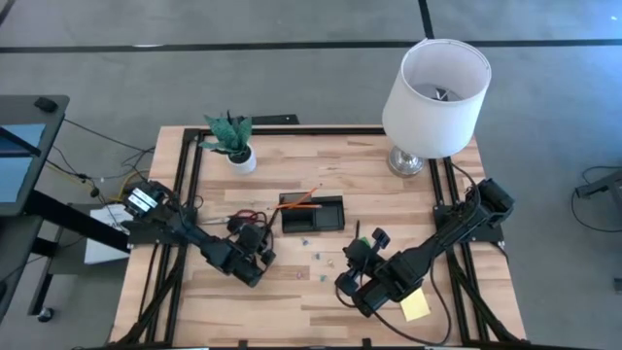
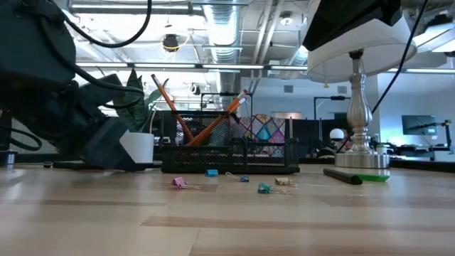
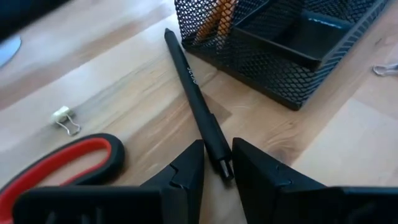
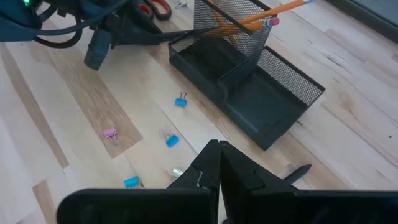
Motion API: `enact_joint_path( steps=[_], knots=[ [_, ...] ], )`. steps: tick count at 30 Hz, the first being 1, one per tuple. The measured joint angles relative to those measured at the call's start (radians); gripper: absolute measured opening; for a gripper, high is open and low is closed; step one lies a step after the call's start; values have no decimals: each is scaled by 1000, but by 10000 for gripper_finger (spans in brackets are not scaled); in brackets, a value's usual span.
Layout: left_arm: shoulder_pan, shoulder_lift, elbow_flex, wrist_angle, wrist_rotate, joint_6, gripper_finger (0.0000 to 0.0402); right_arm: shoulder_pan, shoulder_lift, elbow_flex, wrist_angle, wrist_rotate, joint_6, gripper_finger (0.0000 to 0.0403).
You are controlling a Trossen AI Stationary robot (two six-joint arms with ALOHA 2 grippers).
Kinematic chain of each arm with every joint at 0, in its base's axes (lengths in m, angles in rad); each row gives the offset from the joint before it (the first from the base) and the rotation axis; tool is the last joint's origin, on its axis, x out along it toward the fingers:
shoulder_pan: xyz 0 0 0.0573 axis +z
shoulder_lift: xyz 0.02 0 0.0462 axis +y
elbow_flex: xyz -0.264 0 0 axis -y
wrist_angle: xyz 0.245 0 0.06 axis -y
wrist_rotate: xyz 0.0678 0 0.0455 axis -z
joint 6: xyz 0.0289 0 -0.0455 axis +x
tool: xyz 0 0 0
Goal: Pick and place office supplies into organizer
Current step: Put the left black pen into the black desk organizer
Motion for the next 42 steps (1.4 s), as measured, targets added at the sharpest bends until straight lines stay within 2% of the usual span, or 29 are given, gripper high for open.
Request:
enact_joint_path(
  steps=[10, 15, 20, 22, 33, 38, 42],
  knots=[
    [27, -1, -4, -18, 3, 65, 80, 0, 0, 0, 4, -2, -24, 0],
    [70, -4, -6, -14, 60, 76, 77, 0, 0, 0, 4, -3, -24, 0],
    [80, -5, -28, 25, 62, 62, 31, 7, 0, 0, 4, -6, -24, 0],
    [78, -4, -29, 25, 61, 62, 18, 13, 0, 0, 4, -6, -25, 0],
    [-25, 2, -13, 0, 54, -52, 18, 26, 0, 0, 4, -6, -25, 0],
    [-73, 2, 43, -82, 96, -110, 18, 26, 0, 0, 4, -6, -25, 0],
    [-93, 3, 121, -266, 154, -175, 18, 26, 0, 0, 4, -6, -24, 0]
  ],
)
